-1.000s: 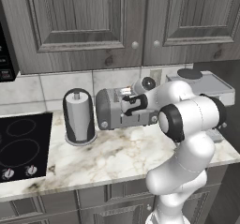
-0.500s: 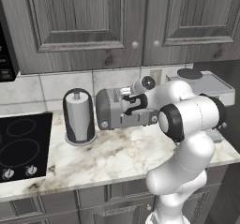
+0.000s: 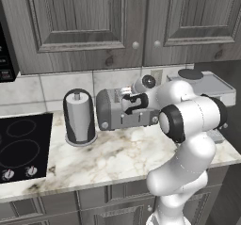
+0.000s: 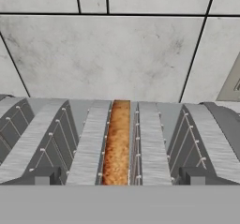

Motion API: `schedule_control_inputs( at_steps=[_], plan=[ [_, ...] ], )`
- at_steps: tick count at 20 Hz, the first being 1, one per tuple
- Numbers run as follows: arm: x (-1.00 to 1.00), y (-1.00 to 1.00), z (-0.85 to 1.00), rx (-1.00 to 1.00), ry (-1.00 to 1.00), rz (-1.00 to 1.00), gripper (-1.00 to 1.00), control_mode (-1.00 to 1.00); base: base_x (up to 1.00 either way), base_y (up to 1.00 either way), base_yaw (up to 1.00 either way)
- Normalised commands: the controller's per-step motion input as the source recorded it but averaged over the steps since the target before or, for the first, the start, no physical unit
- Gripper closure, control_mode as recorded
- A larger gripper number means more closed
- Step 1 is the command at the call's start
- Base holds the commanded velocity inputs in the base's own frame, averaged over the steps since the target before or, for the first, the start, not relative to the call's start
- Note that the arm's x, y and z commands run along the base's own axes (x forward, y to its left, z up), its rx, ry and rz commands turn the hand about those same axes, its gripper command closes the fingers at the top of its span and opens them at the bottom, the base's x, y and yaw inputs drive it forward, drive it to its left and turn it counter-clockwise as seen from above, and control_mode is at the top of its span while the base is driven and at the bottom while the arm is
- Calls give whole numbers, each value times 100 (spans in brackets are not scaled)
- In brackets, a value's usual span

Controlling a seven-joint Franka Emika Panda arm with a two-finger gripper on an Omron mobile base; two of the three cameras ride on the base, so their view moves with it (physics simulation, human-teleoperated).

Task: Start the toaster. Once the lever pops up, take the bread to the plate on the dining counter.

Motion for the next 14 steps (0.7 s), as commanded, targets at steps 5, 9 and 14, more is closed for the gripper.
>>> schedule_control_inputs(
  at_steps=[5,9,14],
  plan=[
    [0,0,0,0,0,0,-100,-100,0,0,0],
    [0,0,0,0,0,0,100,-100,0,0,0],
    [0,0,0,0,0,0,100,-100,0,0,0]
  ],
)
